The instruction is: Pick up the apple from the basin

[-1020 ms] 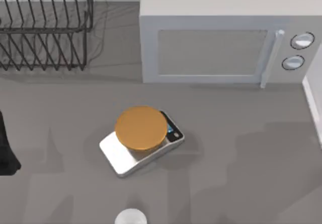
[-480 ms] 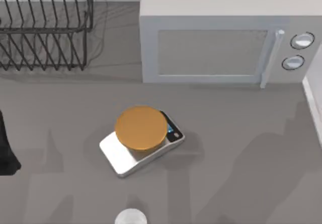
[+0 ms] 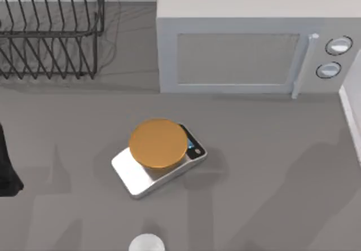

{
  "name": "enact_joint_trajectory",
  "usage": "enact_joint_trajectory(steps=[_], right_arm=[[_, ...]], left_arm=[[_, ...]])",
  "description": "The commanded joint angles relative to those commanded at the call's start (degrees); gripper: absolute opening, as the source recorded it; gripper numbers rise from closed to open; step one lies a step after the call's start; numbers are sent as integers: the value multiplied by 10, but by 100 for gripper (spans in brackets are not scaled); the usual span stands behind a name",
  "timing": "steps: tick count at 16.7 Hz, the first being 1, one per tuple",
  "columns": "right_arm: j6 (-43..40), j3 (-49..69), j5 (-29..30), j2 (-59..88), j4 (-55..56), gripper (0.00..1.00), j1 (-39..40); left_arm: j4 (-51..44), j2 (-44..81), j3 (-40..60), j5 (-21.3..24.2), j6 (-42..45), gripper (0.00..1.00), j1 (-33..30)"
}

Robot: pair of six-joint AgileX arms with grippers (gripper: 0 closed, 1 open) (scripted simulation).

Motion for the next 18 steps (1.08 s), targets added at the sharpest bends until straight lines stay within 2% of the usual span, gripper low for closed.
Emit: enact_joint_trajectory(steps=[7, 13, 18], right_arm=[[2, -70, 1, 130, 211, 100, -1], [3, -82, 1, 151, 238, 100, -1], [3, -82, 1, 151, 238, 62, -1]], left_arm=[[0, 0, 0, 0, 0, 100, 0], [0, 0, 0, 0, 0, 100, 0], [0, 0, 0, 0, 0, 100, 0]])
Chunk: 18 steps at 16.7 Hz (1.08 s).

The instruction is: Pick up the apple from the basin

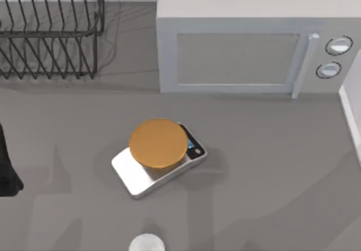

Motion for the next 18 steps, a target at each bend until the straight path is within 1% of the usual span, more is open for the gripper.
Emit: enact_joint_trajectory(steps=[8, 9, 16, 17, 18], right_arm=[[0, 0, 0, 0, 0, 2, 0], [0, 0, 0, 0, 0, 0, 0], [0, 0, 0, 0, 0, 0, 0], [6, 11, -10, -46, -29, 0, 1], [6, 13, -10, -47, -30, 0, 1]], left_arm=[[0, 0, 0, 0, 0, 100, 0], [0, 0, 0, 0, 0, 100, 0], [0, 0, 0, 0, 0, 100, 0], [0, 0, 0, 0, 0, 100, 0], [0, 0, 0, 0, 0, 100, 0]])
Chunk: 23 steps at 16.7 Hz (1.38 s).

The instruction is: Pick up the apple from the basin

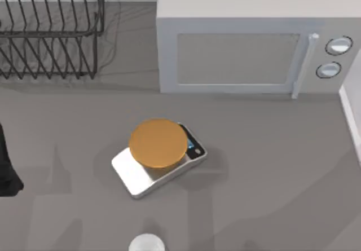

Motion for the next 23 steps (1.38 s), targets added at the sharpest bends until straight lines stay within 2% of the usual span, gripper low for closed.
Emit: enact_joint_trajectory(steps=[5, 14, 17, 23], right_arm=[[-3, 76, 0, -24, -96, 0, -3], [-6, 306, -1, -147, -471, 0, -4], [-6, 344, -2, -174, -520, 0, -4], [-4, 346, -2, -176, -523, 0, -1]], left_arm=[[0, 0, 0, 0, 0, 100, 0], [0, 0, 0, 0, 0, 100, 0], [0, 0, 0, 0, 0, 100, 0], [0, 0, 0, 0, 0, 100, 0]])
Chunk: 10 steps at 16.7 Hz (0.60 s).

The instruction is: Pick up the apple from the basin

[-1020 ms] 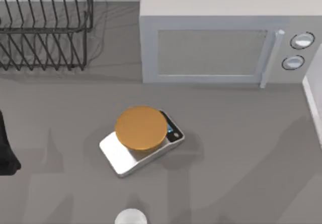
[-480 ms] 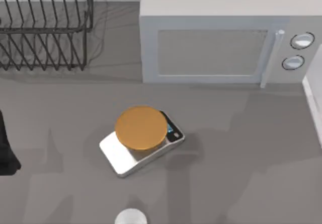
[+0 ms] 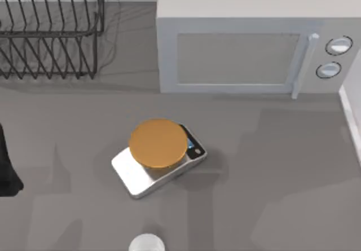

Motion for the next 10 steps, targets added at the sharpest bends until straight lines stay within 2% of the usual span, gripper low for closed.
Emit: enact_joint_trajectory(steps=[2, 5, 7, 10], right_arm=[[18, 0, 2, 0, 0, 0, 19], [89, -2, 6, 0, 2, 0, 94], [165, -5, 9, -2, 3, 0, 173], [313, -15, 13, -6, 4, 0, 331]], left_arm=[[0, 0, 0, 0, 0, 100, 0], [0, 0, 0, 0, 0, 100, 0], [0, 0, 0, 0, 0, 100, 0], [0, 0, 0, 0, 0, 100, 0]])
